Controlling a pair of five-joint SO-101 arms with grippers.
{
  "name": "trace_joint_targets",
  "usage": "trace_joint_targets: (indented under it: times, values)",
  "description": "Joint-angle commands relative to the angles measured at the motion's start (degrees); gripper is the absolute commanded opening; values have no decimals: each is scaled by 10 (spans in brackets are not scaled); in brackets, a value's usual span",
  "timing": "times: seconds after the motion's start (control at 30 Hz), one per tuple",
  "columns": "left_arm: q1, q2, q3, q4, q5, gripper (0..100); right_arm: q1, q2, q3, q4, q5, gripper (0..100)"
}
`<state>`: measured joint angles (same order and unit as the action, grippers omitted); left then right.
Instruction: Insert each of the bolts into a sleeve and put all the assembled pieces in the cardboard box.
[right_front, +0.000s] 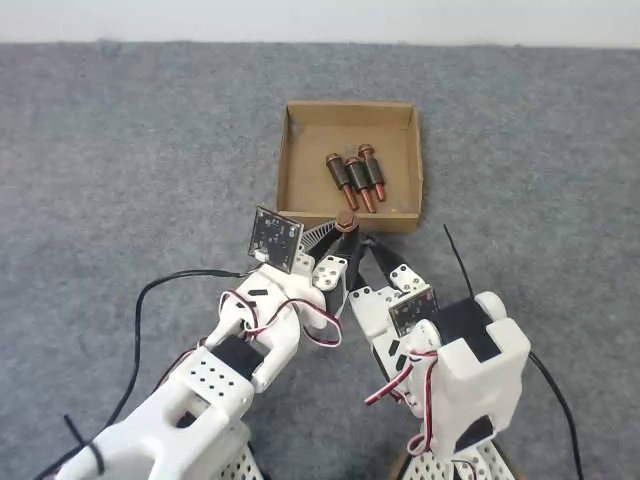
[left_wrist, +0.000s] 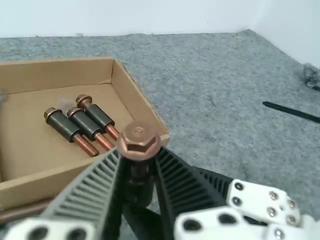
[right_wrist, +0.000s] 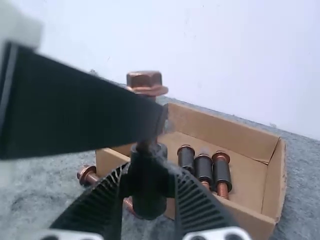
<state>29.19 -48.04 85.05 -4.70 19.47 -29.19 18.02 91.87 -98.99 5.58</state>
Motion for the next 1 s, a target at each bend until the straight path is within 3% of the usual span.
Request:
trace_joint_targets:
  times: [0.0,0.2,0.63,0.9,0.97]
  values:
    - [7,-6,-1,-10,3,41,23,-34,13,-17,1,6]
    - [7,-6,13,-8,6,235,23,-34,13,-17,1,6]
    - [8,-12,5,-11,7,210,23,-31,12,-17,1,6]
    - [-21,-156,33,-2,5,209,38,-30,1,-17,2,6]
    - [-35,-202,38,33,4,199,44,-30,-2,-16,2,6]
